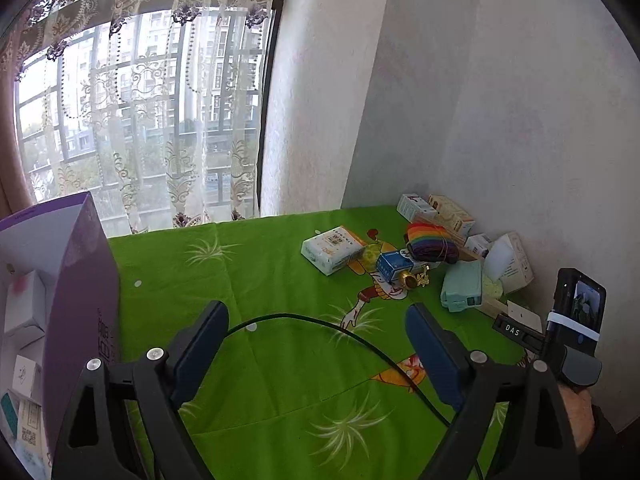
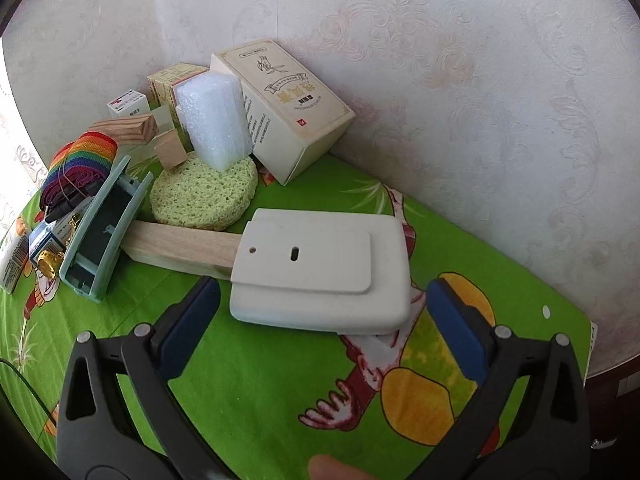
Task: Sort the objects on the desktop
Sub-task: 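Grasp the white plastic tray with the right tool while the left tool grasps the teal holder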
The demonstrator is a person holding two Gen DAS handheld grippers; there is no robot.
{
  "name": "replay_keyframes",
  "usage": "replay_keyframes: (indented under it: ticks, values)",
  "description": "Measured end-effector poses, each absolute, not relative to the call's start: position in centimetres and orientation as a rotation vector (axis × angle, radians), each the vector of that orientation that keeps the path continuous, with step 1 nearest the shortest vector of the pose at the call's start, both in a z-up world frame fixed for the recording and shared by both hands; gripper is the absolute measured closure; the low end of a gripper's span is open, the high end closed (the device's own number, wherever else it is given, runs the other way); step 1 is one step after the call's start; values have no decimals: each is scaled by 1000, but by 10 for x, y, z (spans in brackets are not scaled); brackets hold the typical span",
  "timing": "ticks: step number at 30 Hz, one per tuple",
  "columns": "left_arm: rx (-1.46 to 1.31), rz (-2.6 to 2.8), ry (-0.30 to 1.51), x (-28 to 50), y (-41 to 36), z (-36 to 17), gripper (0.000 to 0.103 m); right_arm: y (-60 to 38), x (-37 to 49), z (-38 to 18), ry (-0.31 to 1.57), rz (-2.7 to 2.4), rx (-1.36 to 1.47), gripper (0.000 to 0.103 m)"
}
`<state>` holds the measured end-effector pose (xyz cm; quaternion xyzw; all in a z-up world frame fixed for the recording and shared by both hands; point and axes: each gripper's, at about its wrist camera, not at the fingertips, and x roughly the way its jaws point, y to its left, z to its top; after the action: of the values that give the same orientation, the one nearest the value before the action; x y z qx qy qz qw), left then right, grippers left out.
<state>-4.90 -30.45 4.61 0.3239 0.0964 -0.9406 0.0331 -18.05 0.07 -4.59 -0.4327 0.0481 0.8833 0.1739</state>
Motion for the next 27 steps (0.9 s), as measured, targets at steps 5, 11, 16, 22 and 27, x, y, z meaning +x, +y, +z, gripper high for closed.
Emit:
replay_keyframes:
  ticks: [5, 11, 16, 22, 27]
  values:
    - [1060, -2912, 291, -74, -290, 33, 12, 9, -180, -48, 174, 2488, -1255, 2]
    - [1146, -2983, 236, -97, -261, 22, 12, 21, -177, -47, 198, 2507, -1272, 10]
    - [1172, -3026, 156, -107, -236, 16, 12, 42, -157, -40, 179, 2544, -1274, 16]
    - [1203, -3070, -145, -116, -187, 0, 12, 70, -142, -37, 137, 2655, -1312, 16]
    - [1169, -3091, -500, -124, -137, -16, 12, 89, -120, -31, 88, 2737, -1343, 16]
